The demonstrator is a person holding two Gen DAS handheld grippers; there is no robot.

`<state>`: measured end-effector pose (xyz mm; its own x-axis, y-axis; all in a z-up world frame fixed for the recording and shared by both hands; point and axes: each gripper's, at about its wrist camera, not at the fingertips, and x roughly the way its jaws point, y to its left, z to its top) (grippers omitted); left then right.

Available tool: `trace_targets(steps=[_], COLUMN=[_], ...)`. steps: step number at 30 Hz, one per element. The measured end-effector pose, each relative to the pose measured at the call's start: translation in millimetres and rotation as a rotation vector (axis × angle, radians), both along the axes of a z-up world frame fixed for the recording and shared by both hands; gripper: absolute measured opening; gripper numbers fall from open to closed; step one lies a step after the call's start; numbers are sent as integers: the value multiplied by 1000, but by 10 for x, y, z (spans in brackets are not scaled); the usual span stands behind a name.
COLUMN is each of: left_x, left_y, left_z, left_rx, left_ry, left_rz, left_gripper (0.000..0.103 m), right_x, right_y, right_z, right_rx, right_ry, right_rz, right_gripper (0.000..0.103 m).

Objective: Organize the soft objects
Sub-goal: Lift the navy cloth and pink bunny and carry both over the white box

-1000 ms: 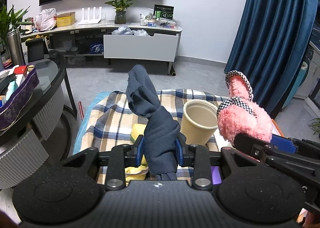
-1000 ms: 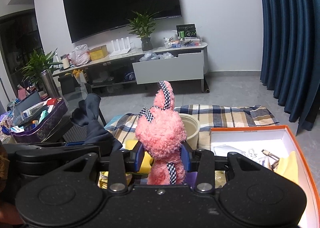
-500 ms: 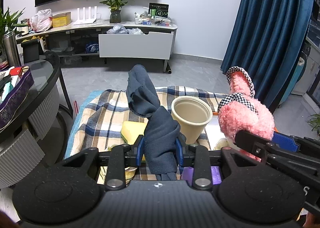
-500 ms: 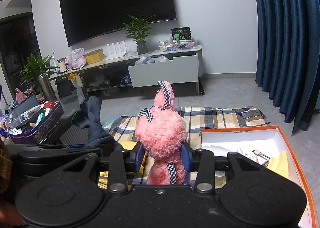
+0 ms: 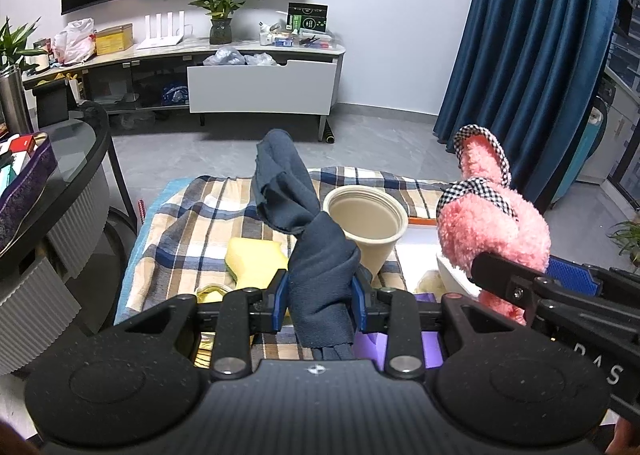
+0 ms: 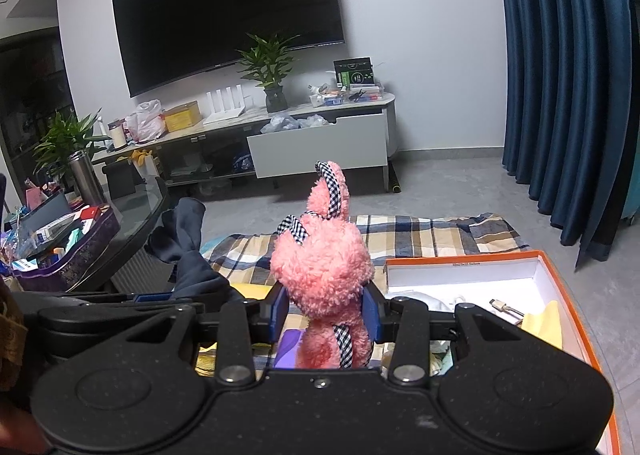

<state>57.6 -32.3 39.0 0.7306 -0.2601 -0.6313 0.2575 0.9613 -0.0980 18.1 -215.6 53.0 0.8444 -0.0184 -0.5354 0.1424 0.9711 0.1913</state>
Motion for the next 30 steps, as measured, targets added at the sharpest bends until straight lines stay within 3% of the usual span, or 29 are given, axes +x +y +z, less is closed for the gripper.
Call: trace_targets(steps=[30], left_x=[-19], left_y=[-353], left_z=[-41], left_rx=[26], left_ry=[-3], left_rz=[-95], left_gripper=[33], right_x=[-107], right_y=[-282], right_z=[-51], right_rx=[-1], right_ry=[-6], right_rz=[-72], right_gripper=[48])
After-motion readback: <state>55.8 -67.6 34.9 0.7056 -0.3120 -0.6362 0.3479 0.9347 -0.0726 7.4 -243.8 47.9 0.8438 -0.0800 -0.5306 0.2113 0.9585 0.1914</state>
